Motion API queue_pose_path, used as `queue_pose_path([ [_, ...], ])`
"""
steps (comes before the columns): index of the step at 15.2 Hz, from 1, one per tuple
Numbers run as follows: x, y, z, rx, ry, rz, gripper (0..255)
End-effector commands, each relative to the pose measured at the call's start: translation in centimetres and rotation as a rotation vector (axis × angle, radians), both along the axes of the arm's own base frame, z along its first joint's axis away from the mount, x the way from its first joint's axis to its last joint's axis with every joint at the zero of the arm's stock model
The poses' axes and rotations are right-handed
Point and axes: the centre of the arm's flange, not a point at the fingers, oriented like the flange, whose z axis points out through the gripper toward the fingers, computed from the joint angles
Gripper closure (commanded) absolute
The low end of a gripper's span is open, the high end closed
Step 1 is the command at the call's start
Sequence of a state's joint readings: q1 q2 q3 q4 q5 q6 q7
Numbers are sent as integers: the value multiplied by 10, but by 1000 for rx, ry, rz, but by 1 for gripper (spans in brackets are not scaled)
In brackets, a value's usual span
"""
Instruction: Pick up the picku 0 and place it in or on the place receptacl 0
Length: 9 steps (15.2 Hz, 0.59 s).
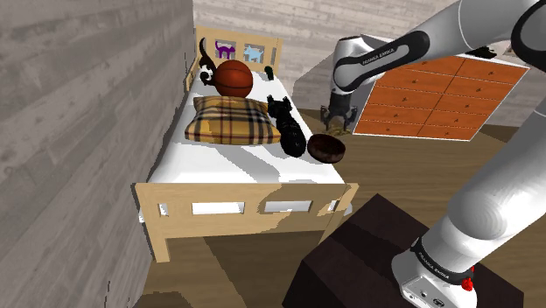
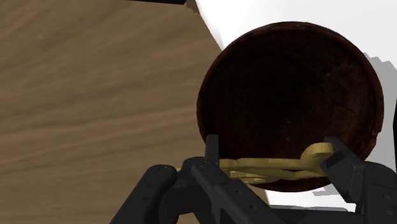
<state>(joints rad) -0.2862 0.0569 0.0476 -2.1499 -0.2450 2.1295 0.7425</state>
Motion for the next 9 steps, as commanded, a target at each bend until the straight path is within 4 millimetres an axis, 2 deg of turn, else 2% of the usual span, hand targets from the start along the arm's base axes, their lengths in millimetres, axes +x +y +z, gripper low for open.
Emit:
queue_pose_path([
  [1,0,0,12,0,0,0,255],
  [3,0,0,20,0,0,0,255],
  [5,-11,23,14,0,0,0,255],
  [6,-14,28,12,0,0,0,255],
  [9,-14,28,-4,0,0,0,255],
])
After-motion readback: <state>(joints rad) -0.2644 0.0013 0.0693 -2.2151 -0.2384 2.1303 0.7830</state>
